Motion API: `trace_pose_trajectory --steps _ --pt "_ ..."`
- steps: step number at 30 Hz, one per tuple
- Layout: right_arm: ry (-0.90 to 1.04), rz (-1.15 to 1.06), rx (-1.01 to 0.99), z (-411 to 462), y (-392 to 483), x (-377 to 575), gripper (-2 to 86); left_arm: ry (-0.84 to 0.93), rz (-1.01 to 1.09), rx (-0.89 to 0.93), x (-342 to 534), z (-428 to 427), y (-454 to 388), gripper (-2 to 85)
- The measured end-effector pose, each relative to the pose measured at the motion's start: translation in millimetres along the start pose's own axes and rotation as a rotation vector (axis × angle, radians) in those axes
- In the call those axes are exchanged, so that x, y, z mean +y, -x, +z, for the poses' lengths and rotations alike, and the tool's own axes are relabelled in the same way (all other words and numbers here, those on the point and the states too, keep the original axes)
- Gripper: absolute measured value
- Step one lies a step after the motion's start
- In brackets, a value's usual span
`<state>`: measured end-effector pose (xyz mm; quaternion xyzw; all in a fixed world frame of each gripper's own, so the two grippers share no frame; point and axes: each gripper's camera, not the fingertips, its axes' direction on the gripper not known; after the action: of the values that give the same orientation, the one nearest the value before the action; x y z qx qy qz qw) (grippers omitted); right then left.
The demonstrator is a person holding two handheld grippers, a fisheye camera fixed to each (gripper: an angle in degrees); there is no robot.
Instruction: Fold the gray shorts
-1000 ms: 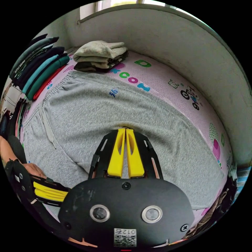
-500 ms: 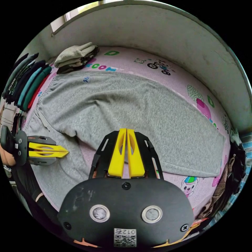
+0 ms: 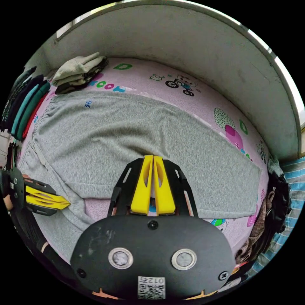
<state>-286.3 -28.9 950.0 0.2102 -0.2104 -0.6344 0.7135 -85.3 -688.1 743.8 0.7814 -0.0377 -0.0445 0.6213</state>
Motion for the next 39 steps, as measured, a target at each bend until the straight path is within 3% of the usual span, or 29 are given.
trace_pose_trajectory --steps 4,7,17,27,32,36,39 --pt "-0.208 -0.014 -0.088 -37.0 31.9 12.2 -0.6 -0.100 -0.017 -0.070 -2.6 -14.6 -7.5 -0.2" --pt "-0.258 -0.075 -0.186 -41.9 71.2 -4.1 0.5 -0.062 -0.019 -0.076 -3.9 -4.6 -13.1 -0.2" --pt "-0.255 -0.256 -0.230 -13.7 157.1 -68.3 4.2 -0.039 0.039 -0.059 -4.3 5.5 -18.2 -0.2" --pt "-0.155 -0.277 -0.296 -20.4 151.6 -83.9 5.5 -0.036 0.010 0.012 -10.4 5.0 -1.5 -0.2" --pt "-0.301 -0.432 -0.301 -60.3 192.7 -87.0 5.5 -0.038 0.021 -0.009 -13.3 3.9 -3.1 -0.2" --pt "-0.158 -0.545 -0.262 -35.9 230.3 -101.4 6.1 -0.037 0.009 0.017 -15.9 3.2 2.9 -0.2" --pt "-0.303 -0.577 -0.233 -37.7 234.4 -94.2 5.6 -0.036 0.011 0.020 -18.0 2.6 4.1 -0.2"
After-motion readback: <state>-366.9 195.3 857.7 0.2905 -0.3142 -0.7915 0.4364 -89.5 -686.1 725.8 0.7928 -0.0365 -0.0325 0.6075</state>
